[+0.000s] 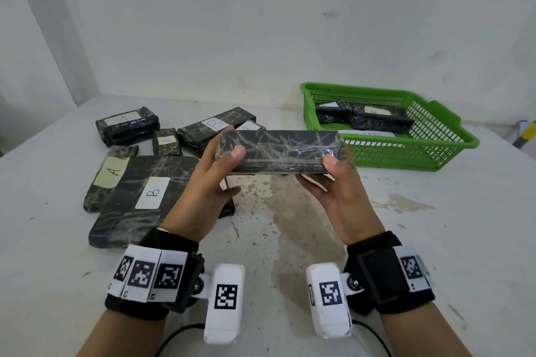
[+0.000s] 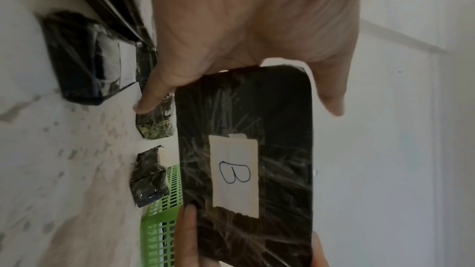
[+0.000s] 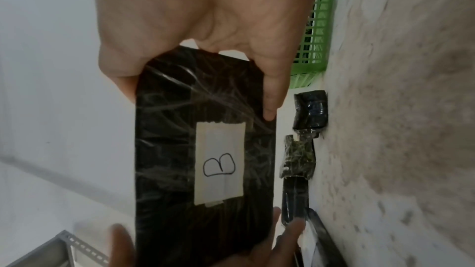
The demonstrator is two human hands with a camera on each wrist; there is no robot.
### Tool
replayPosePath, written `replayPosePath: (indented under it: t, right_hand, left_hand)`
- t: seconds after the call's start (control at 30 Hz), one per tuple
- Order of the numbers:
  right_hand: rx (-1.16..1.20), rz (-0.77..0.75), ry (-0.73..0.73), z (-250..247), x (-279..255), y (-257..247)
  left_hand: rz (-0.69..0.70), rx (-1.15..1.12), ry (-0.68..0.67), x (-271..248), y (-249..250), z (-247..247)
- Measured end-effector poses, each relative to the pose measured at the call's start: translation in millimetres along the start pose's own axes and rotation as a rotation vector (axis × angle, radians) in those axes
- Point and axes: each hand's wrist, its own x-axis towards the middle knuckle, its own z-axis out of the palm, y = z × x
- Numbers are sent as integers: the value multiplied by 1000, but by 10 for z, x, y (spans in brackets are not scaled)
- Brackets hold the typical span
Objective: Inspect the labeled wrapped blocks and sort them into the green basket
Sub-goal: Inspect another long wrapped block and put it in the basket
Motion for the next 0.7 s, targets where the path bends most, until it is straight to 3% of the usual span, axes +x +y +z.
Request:
replayPosePath:
  t: [0.13, 0.37, 0.7]
  right_hand:
    - [-88, 43, -37, -4, -25, 39]
    - [-24, 1, 32, -17, 10, 32]
    - [-161, 76, -21, -14, -7, 30]
  left_hand:
    - [21, -46, 49, 13, 12, -48]
    - [-61, -40, -41, -5, -25, -3]
    - [-53, -99, 50, 11, 0, -58]
